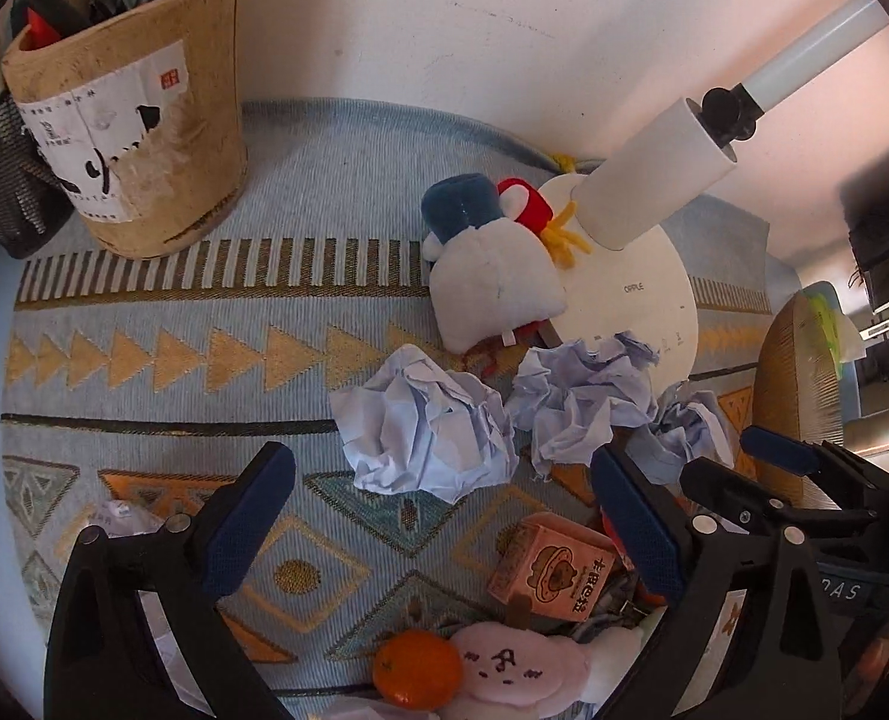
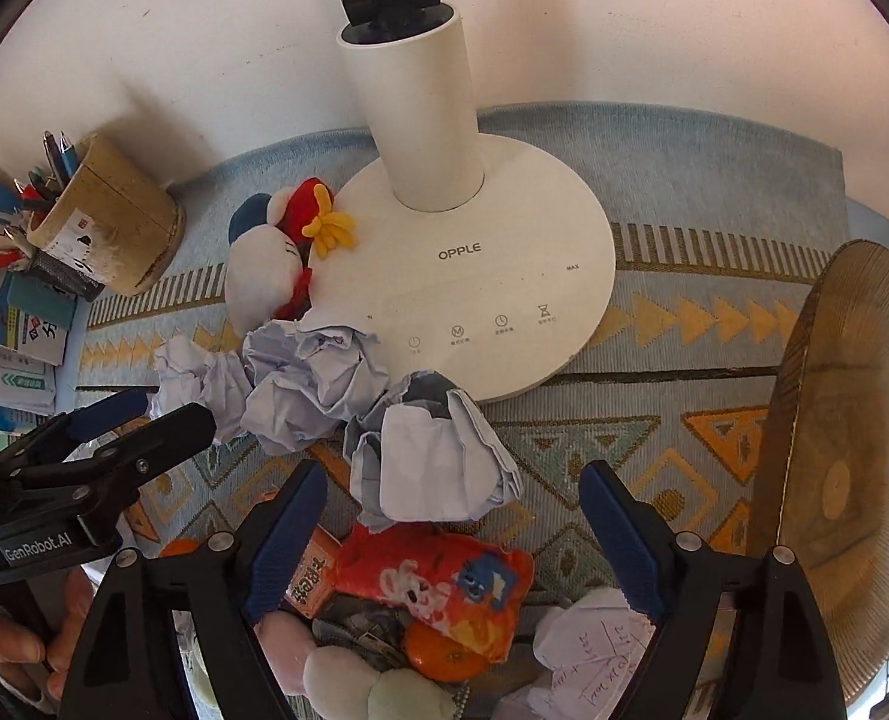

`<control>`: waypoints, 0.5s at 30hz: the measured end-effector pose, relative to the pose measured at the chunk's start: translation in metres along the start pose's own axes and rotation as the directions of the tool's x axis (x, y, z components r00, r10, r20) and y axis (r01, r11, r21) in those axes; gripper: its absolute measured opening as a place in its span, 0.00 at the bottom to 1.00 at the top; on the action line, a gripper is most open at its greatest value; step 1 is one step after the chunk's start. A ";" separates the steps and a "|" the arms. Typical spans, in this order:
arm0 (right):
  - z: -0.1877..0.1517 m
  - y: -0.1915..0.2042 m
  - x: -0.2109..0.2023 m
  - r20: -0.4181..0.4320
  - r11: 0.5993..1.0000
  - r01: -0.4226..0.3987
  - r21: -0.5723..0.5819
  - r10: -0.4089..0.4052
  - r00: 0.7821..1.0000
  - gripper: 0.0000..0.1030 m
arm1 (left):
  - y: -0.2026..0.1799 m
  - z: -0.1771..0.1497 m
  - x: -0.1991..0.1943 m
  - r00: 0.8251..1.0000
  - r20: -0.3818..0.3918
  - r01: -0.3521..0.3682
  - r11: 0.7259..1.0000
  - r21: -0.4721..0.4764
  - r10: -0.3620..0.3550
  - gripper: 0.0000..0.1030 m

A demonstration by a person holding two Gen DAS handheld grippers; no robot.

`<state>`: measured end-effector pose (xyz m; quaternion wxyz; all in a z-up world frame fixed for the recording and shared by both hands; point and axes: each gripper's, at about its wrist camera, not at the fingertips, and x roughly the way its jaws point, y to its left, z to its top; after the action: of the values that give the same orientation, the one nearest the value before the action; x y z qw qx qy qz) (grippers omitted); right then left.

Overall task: Organize objects
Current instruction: 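Close the left tool on a paper ball while the right tool grasps another, then carry both paper balls over the brown glass plate and open both tools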

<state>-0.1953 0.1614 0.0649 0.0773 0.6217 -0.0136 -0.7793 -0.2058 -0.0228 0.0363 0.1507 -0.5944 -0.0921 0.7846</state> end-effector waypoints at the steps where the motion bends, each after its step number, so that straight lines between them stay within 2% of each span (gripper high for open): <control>1: 0.002 0.001 0.003 -0.001 1.000 0.004 -0.008 -0.004 1.000 0.79 | -0.002 0.001 0.004 1.000 -0.006 -0.012 1.000 0.008 0.012 0.95; 2: 0.003 0.004 0.008 -0.008 1.000 0.009 -0.014 -0.009 1.000 0.71 | -0.003 0.002 0.007 1.000 -0.011 -0.025 1.000 0.015 0.025 0.93; 3: 0.005 0.004 0.013 -0.023 1.000 0.005 -0.016 -0.005 1.000 0.65 | -0.004 0.004 0.012 0.999 -0.020 -0.031 0.999 0.016 0.031 0.87; 4: 0.005 0.005 0.016 -0.037 1.000 -0.009 -0.014 0.008 0.999 0.53 | -0.004 0.005 0.016 0.999 -0.029 -0.029 1.000 0.012 0.029 0.69; 6: 0.003 0.006 0.016 -0.024 1.000 -0.002 -0.022 0.001 1.000 0.48 | -0.005 0.006 0.021 0.999 -0.041 -0.014 1.000 -0.001 0.014 0.53; 7: 0.000 0.007 0.012 -0.015 1.000 -0.001 -0.030 0.001 1.000 0.42 | -0.006 0.006 0.021 0.999 -0.038 -0.014 1.000 -0.005 0.013 0.51; 8: -0.002 0.007 0.008 -0.002 0.999 -0.005 -0.033 0.005 1.000 0.41 | -0.008 0.004 0.018 1.000 -0.026 -0.013 1.000 -0.004 0.013 0.47; 12: -0.015 -0.004 -0.028 0.090 0.999 -0.045 0.013 0.044 0.995 0.41 | -0.023 -0.007 -0.014 0.999 0.042 0.005 1.000 0.022 -0.006 0.47; 15: -0.027 -0.014 -0.065 0.166 0.999 -0.035 0.037 0.028 0.986 0.41 | -0.046 -0.018 -0.048 0.994 0.103 0.036 0.998 0.060 -0.042 0.47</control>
<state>-0.1571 0.1858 0.1197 0.0756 0.5560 -0.0454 -0.8265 -0.1710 0.0028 0.0899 0.1783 -0.5460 -0.0887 0.8138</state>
